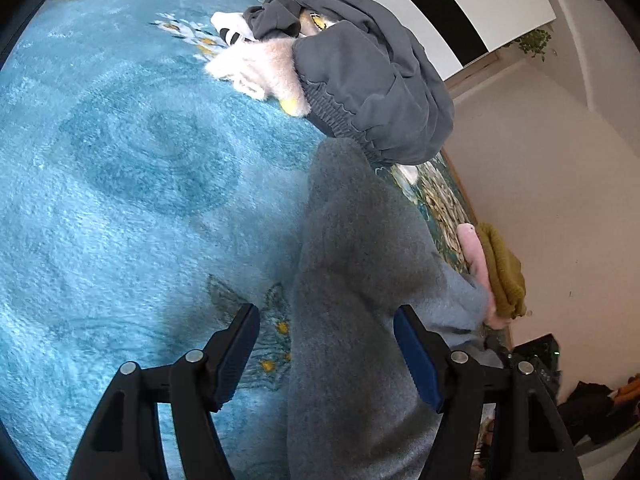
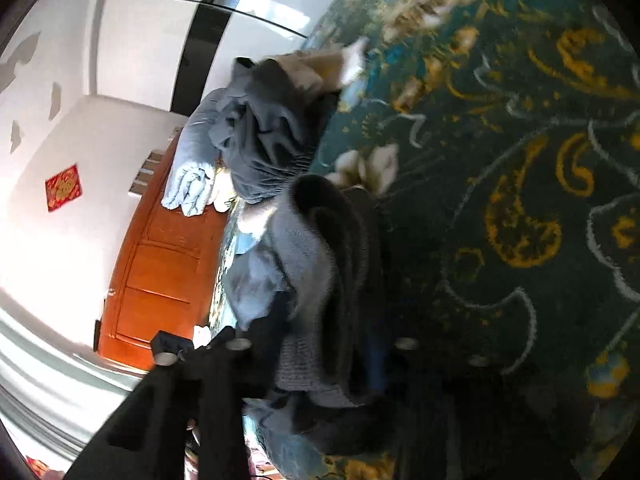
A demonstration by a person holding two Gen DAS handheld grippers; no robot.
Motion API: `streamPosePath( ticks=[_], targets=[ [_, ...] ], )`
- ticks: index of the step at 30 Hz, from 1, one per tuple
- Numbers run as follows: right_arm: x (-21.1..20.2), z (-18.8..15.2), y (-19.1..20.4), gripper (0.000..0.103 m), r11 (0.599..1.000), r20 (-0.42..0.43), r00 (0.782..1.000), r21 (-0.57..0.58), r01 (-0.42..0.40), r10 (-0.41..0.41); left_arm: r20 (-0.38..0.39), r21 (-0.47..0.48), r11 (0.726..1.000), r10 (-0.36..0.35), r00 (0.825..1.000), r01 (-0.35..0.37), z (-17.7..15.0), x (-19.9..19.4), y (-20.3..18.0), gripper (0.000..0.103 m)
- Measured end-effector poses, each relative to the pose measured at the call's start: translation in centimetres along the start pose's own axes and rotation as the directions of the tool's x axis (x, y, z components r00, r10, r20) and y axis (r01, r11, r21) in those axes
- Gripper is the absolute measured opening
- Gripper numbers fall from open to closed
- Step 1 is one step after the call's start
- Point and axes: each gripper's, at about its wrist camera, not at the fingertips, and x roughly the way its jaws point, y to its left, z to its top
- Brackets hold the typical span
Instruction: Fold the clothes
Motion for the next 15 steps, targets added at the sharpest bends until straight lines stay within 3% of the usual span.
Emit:
streamPosePath(
  ticks=[4, 8, 11, 15],
  targets=[
    [-1.1, -0.4, 2.0, 0.019, 0.998, 0.023, 0.999, -0.056, -0.038, 0.039, 0.029, 0.031, 0.999, -0.009, 1.0, 0.008, -0.6, -1.9, -0.4, 0.073],
    [-0.3, -0.1, 2.9, 0.016, 0.998, 0.016, 1.0, -0.055, -0.02, 0.02, 0.058, 0.102, 0.995, -0.012, 0.998, 0.006, -1.6, -4.6, -1.4, 0.073],
    [0.8, 0.7, 5.1, 0.016, 0.996, -0.001, 0.997, -0.053, -0.073, 0.073, 0.089, 0.12, 0.993, 0.013, 0.996, -0.023, -2.4, -6.2, -1.3, 0.075],
    [1.2, 0.9, 10.2, 0.016, 0.971, -0.019, 0.984, -0.157, -0.18, 0.179, 0.121, 0.079, 0.997, 0.007, 0.993, -0.017, -2.6, -7.7, -0.6, 0.075]
  ],
)
